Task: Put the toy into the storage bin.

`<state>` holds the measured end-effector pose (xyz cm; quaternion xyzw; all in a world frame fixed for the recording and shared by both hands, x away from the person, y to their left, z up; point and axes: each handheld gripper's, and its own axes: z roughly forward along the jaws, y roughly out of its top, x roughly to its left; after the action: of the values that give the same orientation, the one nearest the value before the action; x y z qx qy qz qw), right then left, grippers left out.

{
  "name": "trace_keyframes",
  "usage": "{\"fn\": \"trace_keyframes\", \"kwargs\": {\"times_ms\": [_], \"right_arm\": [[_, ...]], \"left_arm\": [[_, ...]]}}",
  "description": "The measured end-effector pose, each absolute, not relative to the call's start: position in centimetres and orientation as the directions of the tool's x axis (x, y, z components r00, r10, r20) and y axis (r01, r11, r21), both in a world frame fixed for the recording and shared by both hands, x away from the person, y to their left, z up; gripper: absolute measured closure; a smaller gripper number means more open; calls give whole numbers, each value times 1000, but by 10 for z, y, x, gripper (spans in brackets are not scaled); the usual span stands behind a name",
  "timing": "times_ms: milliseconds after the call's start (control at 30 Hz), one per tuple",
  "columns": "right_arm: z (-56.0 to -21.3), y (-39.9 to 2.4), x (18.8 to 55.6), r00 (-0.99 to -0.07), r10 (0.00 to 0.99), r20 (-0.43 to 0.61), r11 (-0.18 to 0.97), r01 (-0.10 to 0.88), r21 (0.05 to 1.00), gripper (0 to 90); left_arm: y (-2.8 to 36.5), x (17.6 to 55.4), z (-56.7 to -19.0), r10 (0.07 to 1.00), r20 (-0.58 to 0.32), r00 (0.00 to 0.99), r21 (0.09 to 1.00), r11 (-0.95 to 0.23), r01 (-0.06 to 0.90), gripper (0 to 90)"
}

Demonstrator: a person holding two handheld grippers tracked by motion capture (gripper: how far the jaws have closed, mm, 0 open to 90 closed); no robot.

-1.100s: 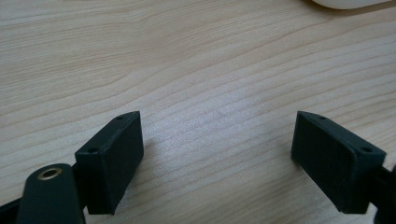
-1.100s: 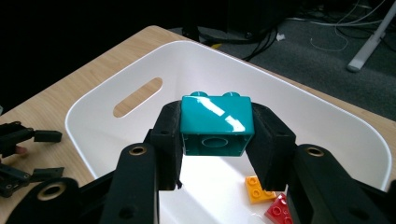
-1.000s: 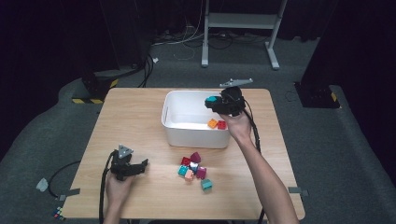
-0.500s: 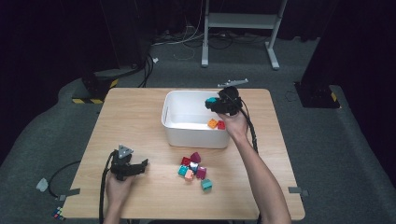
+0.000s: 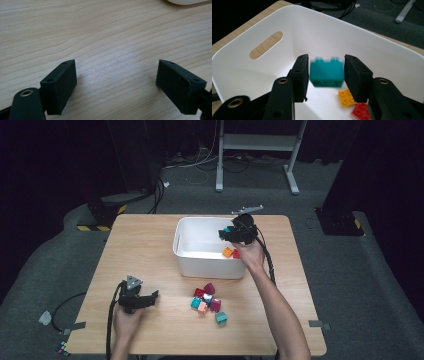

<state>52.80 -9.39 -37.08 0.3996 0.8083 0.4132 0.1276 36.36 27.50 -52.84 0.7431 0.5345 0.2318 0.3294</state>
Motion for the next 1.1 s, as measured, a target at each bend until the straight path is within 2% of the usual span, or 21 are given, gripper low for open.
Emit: {"fn": "trace_keyframes", "kwargs": {"times_ms": [400, 600, 1100], "right_arm": [[-367, -111, 498, -664, 734, 140, 298, 500, 813, 462], [-366, -122, 482, -675, 722, 155, 262, 474, 841, 458], [-371, -133, 458, -690, 710, 141, 265, 446, 855, 447]], "left_arm": [[274, 363, -528, 948, -9, 318, 737, -209, 643, 170], [274, 363, -528, 948, -6, 317, 735, -211, 644, 170], [274, 364, -528, 948, -5, 318, 735, -212, 644, 170]]}}
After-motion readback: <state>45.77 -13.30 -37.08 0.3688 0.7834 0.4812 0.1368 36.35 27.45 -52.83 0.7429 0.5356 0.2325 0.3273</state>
